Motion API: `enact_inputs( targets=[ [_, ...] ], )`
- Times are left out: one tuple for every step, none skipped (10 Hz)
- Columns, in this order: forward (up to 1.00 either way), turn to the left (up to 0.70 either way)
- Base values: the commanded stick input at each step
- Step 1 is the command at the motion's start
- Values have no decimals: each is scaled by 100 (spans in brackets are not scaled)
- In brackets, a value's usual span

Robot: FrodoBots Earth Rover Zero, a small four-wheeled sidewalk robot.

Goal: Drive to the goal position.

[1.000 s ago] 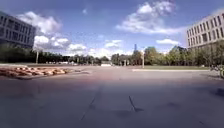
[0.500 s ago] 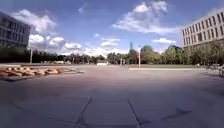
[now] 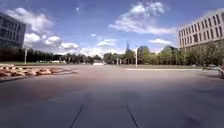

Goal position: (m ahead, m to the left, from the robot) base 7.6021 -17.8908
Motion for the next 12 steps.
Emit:
enact_inputs(
  targets=[
    [70,-14],
    [70,-14],
    [70,-14],
    [70,-14],
    [70,-14],
    [70,-14],
    [70,-14],
    [70,-14],
    [70,-14],
    [70,-14],
    [70,-14],
    [70,-14]
  ],
)
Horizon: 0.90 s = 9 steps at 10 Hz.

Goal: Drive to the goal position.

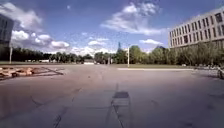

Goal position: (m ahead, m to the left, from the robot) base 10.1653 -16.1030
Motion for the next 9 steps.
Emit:
enact_inputs(
  targets=[
    [70,-14],
    [70,-14],
    [70,-14],
    [70,-14],
    [70,-14],
    [70,-14],
    [70,-14],
    [70,-14],
    [70,0]
  ],
)
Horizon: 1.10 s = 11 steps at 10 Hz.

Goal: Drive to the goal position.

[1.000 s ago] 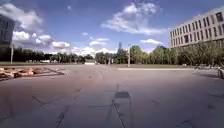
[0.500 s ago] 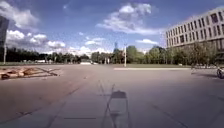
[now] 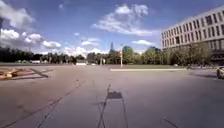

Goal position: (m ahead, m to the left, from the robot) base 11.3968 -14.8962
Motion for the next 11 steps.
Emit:
enact_inputs(
  targets=[
    [70,-8],
    [70,-14],
    [70,-14],
    [70,-14],
    [70,-14],
    [70,-14],
    [70,-14],
    [70,-14],
    [70,-14],
    [70,-14],
    [70,-14]
  ],
)
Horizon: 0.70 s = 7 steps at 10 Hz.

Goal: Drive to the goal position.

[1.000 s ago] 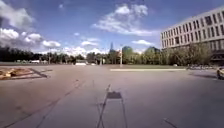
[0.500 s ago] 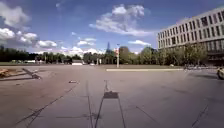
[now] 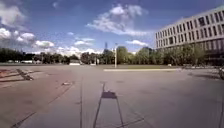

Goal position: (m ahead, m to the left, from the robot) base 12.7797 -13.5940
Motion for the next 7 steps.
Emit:
enact_inputs(
  targets=[
    [70,-14],
    [70,-14],
    [70,-14],
    [70,-14],
    [70,-14],
    [70,-14],
    [70,-14]
  ],
)
